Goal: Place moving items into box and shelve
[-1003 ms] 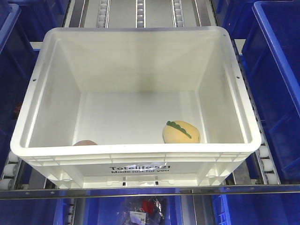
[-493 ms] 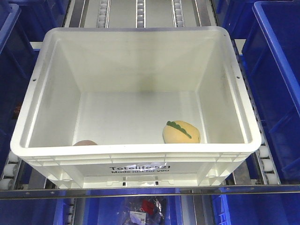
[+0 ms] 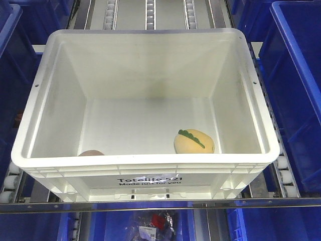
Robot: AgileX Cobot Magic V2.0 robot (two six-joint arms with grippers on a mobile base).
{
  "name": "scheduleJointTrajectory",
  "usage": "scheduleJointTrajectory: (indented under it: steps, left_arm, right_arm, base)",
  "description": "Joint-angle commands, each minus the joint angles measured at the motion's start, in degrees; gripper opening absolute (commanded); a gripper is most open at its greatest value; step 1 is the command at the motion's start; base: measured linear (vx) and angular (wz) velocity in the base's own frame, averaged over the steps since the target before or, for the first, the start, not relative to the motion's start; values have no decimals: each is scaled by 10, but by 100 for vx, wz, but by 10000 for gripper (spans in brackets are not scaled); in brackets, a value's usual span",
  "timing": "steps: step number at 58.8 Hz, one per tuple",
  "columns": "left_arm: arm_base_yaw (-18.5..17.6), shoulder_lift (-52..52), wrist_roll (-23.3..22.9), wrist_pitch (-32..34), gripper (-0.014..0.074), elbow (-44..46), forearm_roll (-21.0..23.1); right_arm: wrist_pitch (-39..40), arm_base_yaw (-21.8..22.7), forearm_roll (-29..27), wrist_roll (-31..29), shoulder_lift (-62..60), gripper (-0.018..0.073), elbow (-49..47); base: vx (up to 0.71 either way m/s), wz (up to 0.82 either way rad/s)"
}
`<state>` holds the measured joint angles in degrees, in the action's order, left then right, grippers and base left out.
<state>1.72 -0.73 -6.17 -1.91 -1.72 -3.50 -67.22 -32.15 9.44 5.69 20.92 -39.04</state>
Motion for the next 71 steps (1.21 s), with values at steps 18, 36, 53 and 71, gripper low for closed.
scheduleJointTrajectory:
  steps: [18,36,53,71]
  left_arm:
    - [0,-8,-5,45,-17,-15,3]
    - [0,-8,-5,45,-17,-15,3]
    - [0,-8,-5,45,-17,-15,3]
    - [0,-8,-5,45,-17,-15,3]
  right_arm:
    - [35,0,9,-7,6,-15,-14]
    - [35,0,9,-7,6,-15,-14]
    - [192,87,15,-22,-48,-15,28]
    - [511,294,-5,-16,-163,-15,265]
  base:
    - [0,0]
    - [0,0]
    - [0,0]
    - [0,0]
